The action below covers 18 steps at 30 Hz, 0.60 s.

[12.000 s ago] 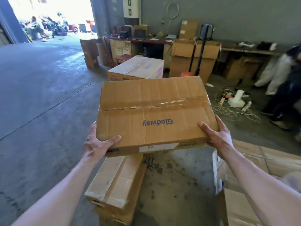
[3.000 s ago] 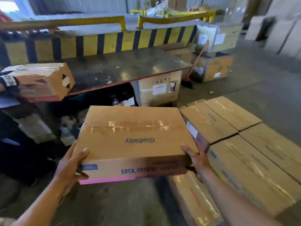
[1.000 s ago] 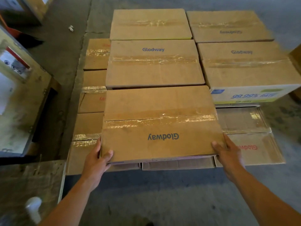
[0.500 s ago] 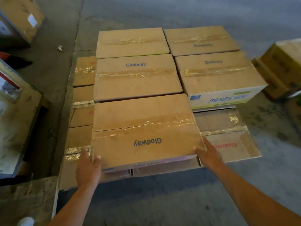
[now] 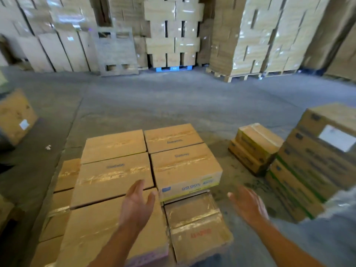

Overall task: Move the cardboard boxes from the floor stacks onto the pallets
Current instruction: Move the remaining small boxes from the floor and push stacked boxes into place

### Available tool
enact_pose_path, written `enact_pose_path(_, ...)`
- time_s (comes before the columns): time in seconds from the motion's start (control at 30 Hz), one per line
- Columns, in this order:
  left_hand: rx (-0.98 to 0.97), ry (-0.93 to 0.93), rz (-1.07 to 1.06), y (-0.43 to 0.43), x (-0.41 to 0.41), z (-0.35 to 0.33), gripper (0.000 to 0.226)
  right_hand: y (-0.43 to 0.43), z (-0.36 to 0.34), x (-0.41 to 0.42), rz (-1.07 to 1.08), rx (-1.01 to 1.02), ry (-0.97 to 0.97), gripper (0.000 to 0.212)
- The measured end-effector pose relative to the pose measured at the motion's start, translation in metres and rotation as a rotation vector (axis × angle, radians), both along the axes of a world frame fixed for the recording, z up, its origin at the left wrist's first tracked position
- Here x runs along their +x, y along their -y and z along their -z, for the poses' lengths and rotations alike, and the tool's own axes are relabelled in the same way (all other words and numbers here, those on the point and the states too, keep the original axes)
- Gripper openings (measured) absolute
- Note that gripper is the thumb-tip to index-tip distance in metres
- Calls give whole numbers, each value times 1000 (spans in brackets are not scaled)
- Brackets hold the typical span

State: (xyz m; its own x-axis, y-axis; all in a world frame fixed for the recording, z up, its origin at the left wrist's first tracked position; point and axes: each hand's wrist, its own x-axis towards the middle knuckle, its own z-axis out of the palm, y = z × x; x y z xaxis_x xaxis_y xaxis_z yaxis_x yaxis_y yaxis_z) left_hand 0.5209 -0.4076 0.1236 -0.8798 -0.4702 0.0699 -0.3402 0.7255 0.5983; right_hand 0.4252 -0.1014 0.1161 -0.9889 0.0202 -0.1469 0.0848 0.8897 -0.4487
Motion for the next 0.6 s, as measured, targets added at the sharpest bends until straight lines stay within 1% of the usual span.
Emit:
enact_pose_path(0.07,-17,-58,64,-52,-30,-41,57,-54,-40,-14,50,-7,-55,46)
enact_pose_path(0.17,-6,-105,159,-134,-73,-86,58,-134,-87,-32,138,-35,-104,53)
enact_pose_path(0.27,16,-146,274,-214,-111,-115,58,-211,-115,-47,245,-63,-171,46)
enact_pose_path(0.33,21,-154,351,-261,-134,-124,59,-254,-124,-54,321,-116,-229,39)
enact_pose_path(0.4,12,-153,423,-299,-159,-129,62,-289,-127,-62,376,-141,-264,37)
enact_pose_path(0.6,58,-104,586,-376,-261,-124,65,-362,-115,-112,527,-199,-287,29)
